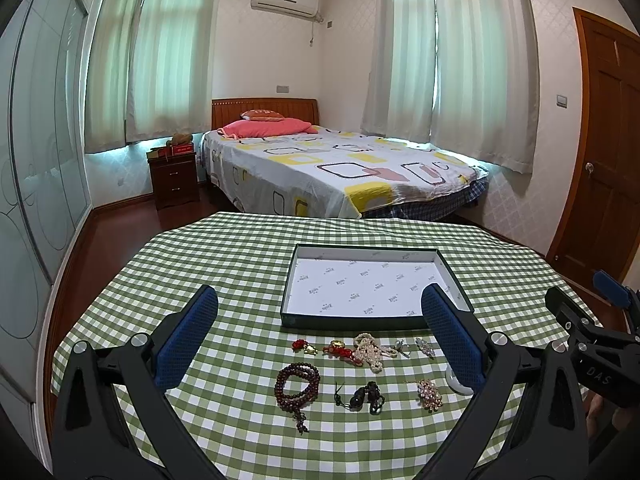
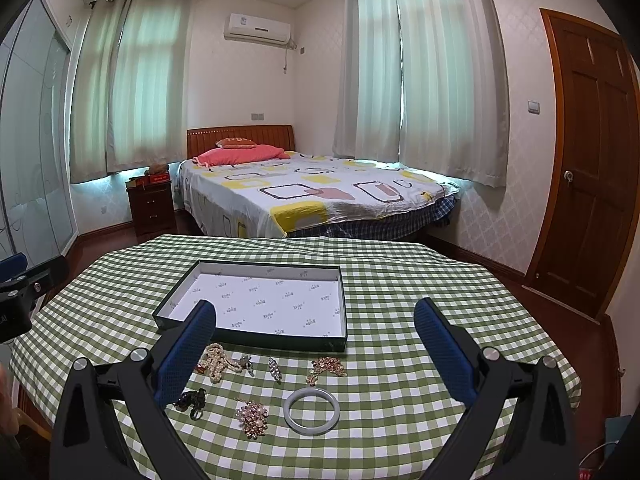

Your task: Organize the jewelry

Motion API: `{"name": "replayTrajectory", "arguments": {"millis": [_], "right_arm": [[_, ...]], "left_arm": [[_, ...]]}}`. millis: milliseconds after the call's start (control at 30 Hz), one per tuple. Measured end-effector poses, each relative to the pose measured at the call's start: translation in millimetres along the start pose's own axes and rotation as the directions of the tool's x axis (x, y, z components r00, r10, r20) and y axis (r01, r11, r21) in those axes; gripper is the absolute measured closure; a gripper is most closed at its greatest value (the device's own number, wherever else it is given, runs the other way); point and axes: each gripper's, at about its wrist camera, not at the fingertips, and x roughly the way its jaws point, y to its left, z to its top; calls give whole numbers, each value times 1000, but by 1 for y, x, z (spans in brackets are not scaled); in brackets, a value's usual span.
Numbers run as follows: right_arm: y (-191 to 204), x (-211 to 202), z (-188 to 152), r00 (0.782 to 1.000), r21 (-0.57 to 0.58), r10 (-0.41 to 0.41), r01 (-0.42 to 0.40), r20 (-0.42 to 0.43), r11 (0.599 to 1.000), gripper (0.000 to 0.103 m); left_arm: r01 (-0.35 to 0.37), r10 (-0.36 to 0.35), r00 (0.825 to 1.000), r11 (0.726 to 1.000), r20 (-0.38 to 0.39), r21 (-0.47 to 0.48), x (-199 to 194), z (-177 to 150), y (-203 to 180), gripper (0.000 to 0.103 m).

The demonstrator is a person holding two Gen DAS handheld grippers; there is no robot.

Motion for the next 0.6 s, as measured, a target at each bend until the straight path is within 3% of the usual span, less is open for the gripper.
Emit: {"name": "replayTrajectory", "arguments": {"millis": [600], "right_arm": [[1,0,-2,1000,0,0,0,6,1000,6]], "left_arm": [[0,0,1000,1000,0,-5,-1,-1,1,4]]}}
